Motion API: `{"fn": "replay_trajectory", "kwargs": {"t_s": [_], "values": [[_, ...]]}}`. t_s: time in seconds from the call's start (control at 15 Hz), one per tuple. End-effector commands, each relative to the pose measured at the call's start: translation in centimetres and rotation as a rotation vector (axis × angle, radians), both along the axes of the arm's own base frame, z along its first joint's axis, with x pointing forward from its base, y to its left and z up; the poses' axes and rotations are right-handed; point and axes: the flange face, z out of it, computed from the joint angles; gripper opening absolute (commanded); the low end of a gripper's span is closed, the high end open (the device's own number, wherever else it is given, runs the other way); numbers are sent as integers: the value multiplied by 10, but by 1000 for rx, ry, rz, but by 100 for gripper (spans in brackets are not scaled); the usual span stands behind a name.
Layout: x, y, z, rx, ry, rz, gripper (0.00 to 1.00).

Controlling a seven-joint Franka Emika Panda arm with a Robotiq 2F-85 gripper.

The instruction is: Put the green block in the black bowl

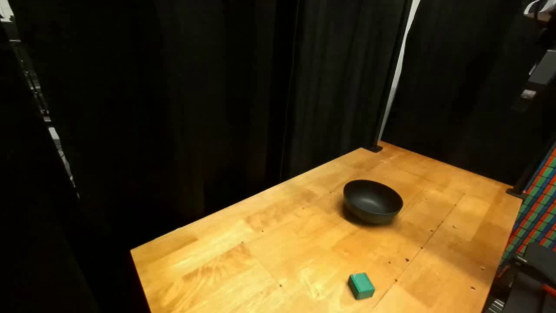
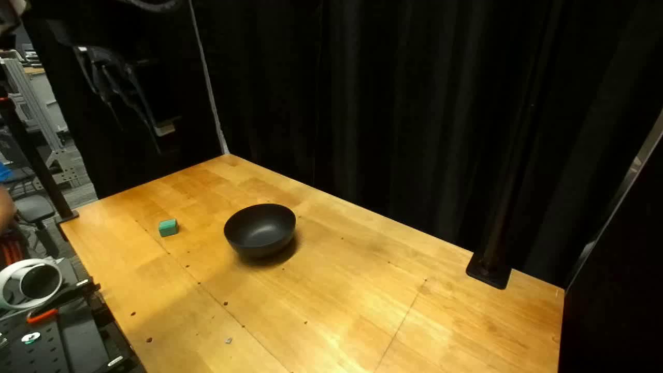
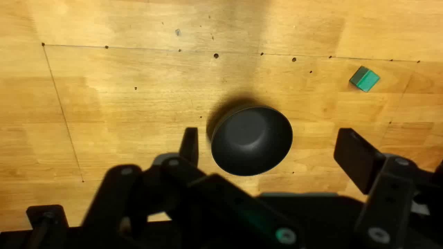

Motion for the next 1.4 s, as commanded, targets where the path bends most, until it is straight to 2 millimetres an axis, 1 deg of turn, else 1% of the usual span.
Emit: {"fn": "replay_trajectory", "kwargs": {"t_s": [0.0, 0.13, 0.2, 0.27, 0.33, 0.4, 0.67, 0.73, 0.87, 0.93, 1.0, 1.13, 1.33], "values": [[1, 0, 2, -1, -3, 0, 100], [1, -1, 7, -3, -13, -2, 100], [-3, 13, 1, -33, -11, 14, 100], [-4, 21, -4, -47, -5, 25, 100], [-9, 48, -16, -84, 3, 53, 100], [-11, 63, -24, -93, 4, 70, 100], [-20, 151, -66, -185, -16, 108, 100], [-3, 177, -61, -198, -8, 115, 100], [-7, 215, -81, -230, -10, 100, 100], [-7, 230, -88, -238, -14, 91, 100], [-7, 248, -100, -238, -17, 78, 100], [-9, 274, -124, -217, 9, 61, 100], [-12, 307, -162, -170, 34, 40, 100]]}}
